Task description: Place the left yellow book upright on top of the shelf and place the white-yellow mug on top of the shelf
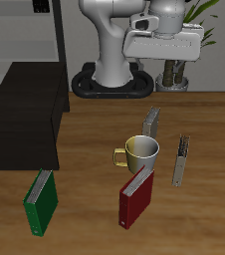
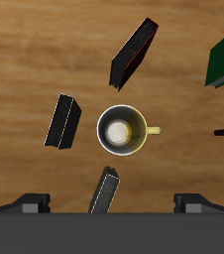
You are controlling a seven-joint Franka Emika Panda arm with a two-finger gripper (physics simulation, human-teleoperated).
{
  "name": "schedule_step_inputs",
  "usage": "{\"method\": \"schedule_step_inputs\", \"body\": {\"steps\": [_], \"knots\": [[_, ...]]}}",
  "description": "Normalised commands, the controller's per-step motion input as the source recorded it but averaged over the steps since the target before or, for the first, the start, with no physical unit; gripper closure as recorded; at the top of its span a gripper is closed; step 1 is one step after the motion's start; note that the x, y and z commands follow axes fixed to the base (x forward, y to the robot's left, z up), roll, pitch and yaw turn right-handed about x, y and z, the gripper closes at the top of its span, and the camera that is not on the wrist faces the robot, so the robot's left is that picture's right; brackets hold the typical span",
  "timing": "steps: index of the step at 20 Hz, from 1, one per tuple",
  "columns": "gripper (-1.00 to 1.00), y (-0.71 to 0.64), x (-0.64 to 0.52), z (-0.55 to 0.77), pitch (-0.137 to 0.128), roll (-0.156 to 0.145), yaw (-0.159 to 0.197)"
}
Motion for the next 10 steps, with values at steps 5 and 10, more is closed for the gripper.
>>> {"method": "schedule_step_inputs", "body": {"steps": [5,10], "knots": [[-1.00,0.41,0.18,-0.05,-0.014,0.011,0.052],[-1.00,0.43,0.32,-0.11,-0.009,0.037,-0.001]]}}
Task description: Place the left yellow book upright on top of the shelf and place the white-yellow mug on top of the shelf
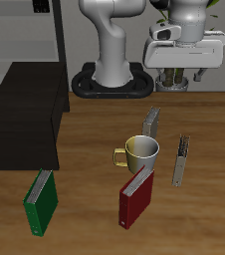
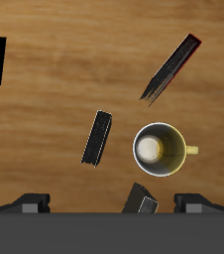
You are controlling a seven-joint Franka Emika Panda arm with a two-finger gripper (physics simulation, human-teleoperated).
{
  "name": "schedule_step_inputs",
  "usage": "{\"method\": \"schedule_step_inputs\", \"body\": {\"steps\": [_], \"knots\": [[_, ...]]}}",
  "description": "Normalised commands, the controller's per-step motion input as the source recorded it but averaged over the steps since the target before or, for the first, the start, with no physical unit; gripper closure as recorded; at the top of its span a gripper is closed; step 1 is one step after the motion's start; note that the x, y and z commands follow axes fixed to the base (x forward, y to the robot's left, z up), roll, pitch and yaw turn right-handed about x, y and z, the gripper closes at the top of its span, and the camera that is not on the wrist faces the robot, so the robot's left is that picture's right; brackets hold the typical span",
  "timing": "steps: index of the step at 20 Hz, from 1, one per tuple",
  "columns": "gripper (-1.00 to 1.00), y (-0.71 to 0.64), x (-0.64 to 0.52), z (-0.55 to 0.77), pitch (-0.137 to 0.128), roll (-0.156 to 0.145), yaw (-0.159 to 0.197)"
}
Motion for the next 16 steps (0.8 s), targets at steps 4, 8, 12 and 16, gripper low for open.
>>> {"method": "schedule_step_inputs", "body": {"steps": [4,8,12,16], "knots": [[-1.00,0.19,0.26,-0.07,-0.002,0.019,-0.027],[-1.00,0.20,0.27,-0.06,-0.027,0.003,-0.031],[-1.00,0.11,0.16,-0.19,0.010,0.005,-0.025],[-1.00,0.11,0.15,-0.35,0.022,0.004,-0.047]]}}
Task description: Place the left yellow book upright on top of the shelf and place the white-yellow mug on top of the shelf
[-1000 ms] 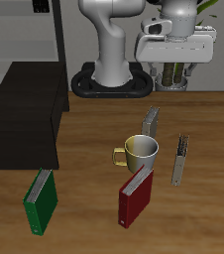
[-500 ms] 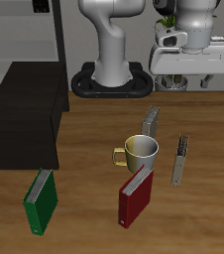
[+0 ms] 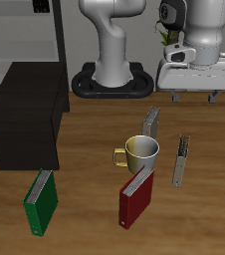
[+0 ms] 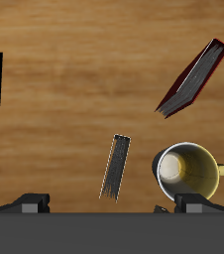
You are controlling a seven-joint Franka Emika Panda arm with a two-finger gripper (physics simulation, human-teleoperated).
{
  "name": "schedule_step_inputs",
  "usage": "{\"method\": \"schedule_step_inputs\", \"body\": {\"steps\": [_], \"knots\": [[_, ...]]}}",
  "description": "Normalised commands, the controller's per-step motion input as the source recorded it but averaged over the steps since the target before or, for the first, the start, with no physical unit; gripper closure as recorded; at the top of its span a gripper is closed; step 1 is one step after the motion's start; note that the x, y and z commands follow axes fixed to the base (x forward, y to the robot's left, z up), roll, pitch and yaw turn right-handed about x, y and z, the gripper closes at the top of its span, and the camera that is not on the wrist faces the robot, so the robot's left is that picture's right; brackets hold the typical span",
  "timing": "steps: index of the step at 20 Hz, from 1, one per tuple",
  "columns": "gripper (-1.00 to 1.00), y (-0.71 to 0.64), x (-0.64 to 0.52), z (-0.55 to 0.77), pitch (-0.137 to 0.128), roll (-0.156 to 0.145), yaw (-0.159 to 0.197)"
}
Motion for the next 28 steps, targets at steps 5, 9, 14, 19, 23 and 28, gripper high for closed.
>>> {"method": "schedule_step_inputs", "body": {"steps": [5,9,14,19,23,28], "knots": [[-1.00,0.08,0.10,-0.39,-0.024,0.003,-0.041],[-1.00,0.02,0.05,-0.30,0.000,0.005,-0.018],[-1.00,-0.03,0.04,-0.30,0.013,0.006,-0.019],[-1.00,-0.12,-0.01,-0.28,-0.009,-0.024,-0.029],[-1.00,-0.08,-0.03,-0.30,0.007,-0.026,-0.028],[-1.00,-0.04,0.00,-0.27,0.034,0.002,-0.001]]}}
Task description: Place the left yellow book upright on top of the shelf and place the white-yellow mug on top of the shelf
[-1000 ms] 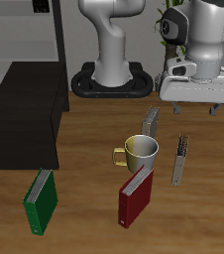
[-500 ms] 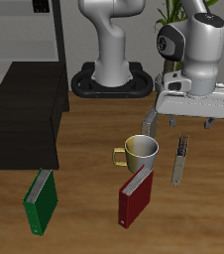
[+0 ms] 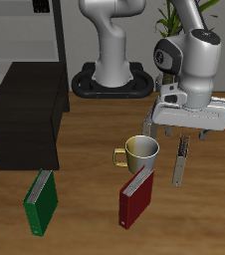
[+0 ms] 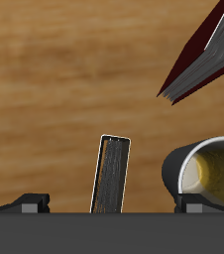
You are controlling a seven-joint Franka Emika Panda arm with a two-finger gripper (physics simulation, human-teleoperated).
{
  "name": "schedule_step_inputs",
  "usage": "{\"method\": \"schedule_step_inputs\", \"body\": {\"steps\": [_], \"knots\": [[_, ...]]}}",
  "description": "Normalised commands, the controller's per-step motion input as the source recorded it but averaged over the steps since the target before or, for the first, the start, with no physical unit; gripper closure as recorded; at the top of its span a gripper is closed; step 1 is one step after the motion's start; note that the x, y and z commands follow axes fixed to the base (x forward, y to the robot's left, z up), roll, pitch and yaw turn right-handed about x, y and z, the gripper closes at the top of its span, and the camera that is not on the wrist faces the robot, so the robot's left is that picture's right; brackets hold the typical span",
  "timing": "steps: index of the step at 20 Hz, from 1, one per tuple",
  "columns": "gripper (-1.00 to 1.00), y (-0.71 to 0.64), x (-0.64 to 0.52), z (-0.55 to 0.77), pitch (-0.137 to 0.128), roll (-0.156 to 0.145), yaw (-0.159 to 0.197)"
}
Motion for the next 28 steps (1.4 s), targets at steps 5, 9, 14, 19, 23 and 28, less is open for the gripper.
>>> {"method": "schedule_step_inputs", "body": {"steps": [5,9,14,19,23,28], "knots": [[-1.00,-0.08,0.04,-0.30,0.046,-0.014,-0.030],[-1.00,-0.03,0.01,-0.29,0.042,-0.006,-0.010],[-1.00,0.03,0.02,-0.16,0.018,0.004,0.009],[-1.00,0.05,0.00,-0.15,0.026,0.008,0.000],[-1.00,0.05,0.03,-0.18,0.028,0.013,-0.001],[1.00,0.07,0.03,-0.17,0.024,0.018,0.016]]}}
